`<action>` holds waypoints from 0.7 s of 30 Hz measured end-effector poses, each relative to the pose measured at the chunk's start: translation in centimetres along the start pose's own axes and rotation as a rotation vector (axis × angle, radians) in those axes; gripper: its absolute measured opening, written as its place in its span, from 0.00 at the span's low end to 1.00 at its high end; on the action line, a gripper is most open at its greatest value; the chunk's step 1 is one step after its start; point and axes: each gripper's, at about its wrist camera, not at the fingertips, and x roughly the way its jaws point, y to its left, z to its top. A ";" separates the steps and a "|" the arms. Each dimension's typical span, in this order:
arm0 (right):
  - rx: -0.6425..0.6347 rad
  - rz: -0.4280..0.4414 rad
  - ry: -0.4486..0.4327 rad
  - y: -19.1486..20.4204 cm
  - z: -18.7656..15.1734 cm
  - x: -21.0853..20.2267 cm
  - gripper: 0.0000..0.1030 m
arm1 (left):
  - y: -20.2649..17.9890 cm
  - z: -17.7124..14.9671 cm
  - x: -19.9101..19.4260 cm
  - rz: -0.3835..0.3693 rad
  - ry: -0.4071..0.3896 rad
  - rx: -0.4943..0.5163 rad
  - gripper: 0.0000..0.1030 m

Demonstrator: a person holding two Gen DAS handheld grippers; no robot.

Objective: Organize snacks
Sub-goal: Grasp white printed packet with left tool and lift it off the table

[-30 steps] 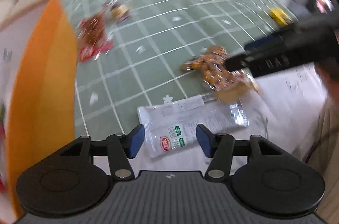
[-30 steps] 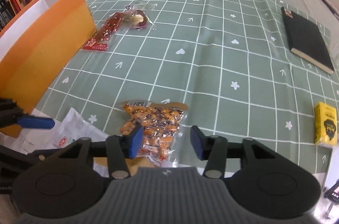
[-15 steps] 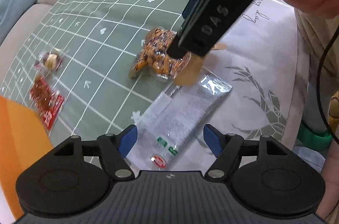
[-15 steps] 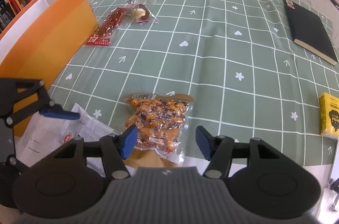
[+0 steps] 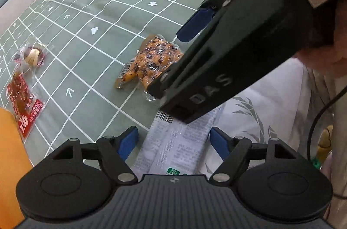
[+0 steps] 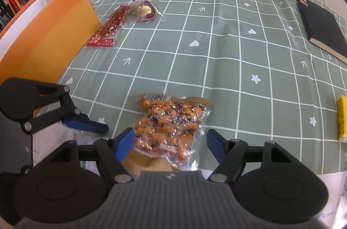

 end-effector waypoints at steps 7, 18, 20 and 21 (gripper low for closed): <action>0.028 -0.012 0.002 0.2 0.2 1.1 0.75 | -0.2 0.2 0.0 0.007 0.037 -0.054 0.78; 0.024 -0.063 -0.007 -0.5 0.2 0.4 0.59 | 2.6 -0.9 -0.8 0.096 0.155 -0.329 0.73; 0.020 -0.061 -0.001 -0.4 0.1 0.3 0.60 | 3.6 -1.7 -1.1 0.128 0.153 -0.428 0.73; 0.016 -0.056 0.000 -0.3 0.0 0.3 0.61 | 3.9 -2.0 -1.2 0.138 0.144 -0.463 0.73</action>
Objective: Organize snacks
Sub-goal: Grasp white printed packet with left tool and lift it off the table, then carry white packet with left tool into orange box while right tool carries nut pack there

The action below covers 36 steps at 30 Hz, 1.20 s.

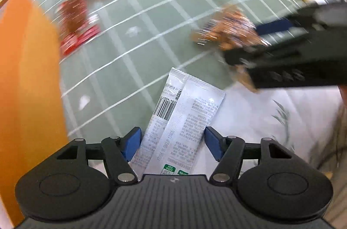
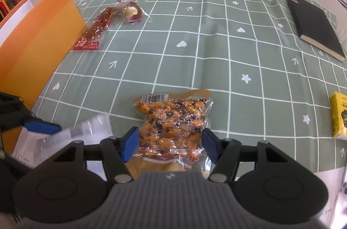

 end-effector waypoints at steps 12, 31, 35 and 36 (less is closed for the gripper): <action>-0.021 -0.015 -0.044 1.4 -0.3 1.3 0.78 | -0.4 -2.2 -0.1 -0.007 -0.166 0.029 0.91; -0.094 -0.019 -0.071 2.4 -1.1 0.0 0.64 | 0.8 -4.2 -1.4 0.011 -0.291 -0.226 0.57; -0.074 0.001 -0.092 2.2 -1.2 -1.3 0.63 | 1.1 -4.8 -2.9 0.021 -0.345 -0.282 0.57; -0.070 0.009 -0.102 2.1 -1.1 -1.7 0.63 | 1.2 -4.9 -3.4 0.021 -0.361 -0.292 0.57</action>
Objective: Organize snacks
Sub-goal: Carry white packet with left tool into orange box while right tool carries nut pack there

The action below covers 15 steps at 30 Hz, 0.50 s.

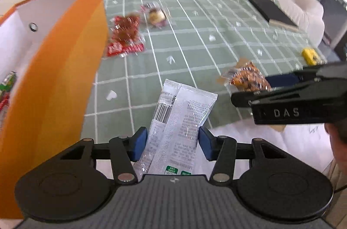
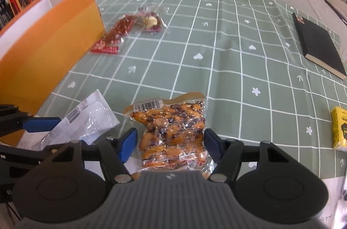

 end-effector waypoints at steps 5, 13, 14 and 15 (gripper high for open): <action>0.024 0.035 -0.057 -0.1 0.3 -2.2 0.63 | 0.5 1.0 -3.0 -0.009 -0.096 -0.058 0.57; 0.028 0.125 -0.170 1.2 1.6 -5.7 0.62 | 2.7 2.3 -7.8 -0.014 -0.221 -0.124 0.57; 0.027 0.141 -0.179 1.6 1.9 -6.0 0.62 | 3.3 2.5 -8.4 -0.015 -0.230 -0.134 0.57; 0.028 0.161 -0.186 2.0 2.4 -6.3 0.63 | 4.0 2.7 -9.0 -0.015 -0.239 -0.148 0.57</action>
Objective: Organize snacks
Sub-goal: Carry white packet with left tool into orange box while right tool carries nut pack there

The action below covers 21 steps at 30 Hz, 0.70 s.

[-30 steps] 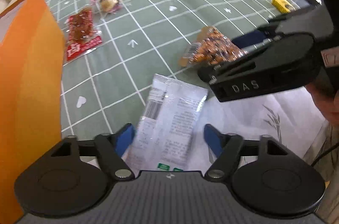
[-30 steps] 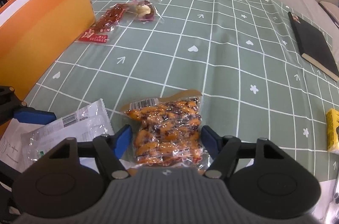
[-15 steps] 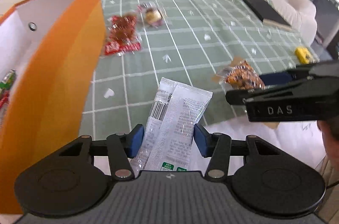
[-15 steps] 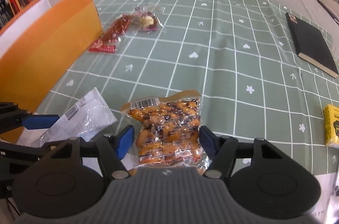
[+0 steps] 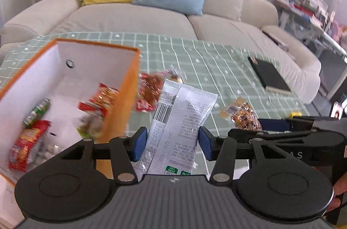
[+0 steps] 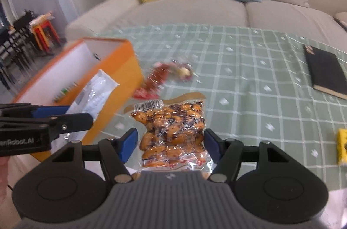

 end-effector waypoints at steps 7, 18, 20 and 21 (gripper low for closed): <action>-0.077 0.102 -0.024 5.1 3.6 0.6 0.62 | 5.5 3.0 -3.1 0.086 -0.055 -0.084 0.57; -0.424 0.149 0.018 15.8 10.0 7.0 0.62 | 13.7 6.7 0.8 0.217 0.075 -0.109 0.57; -0.486 0.135 0.041 16.9 11.0 8.8 0.62 | 14.8 6.8 1.9 0.239 0.103 -0.103 0.57; -0.509 0.133 0.057 17.4 11.5 9.9 0.62 | 15.4 7.0 2.5 0.243 0.120 -0.096 0.57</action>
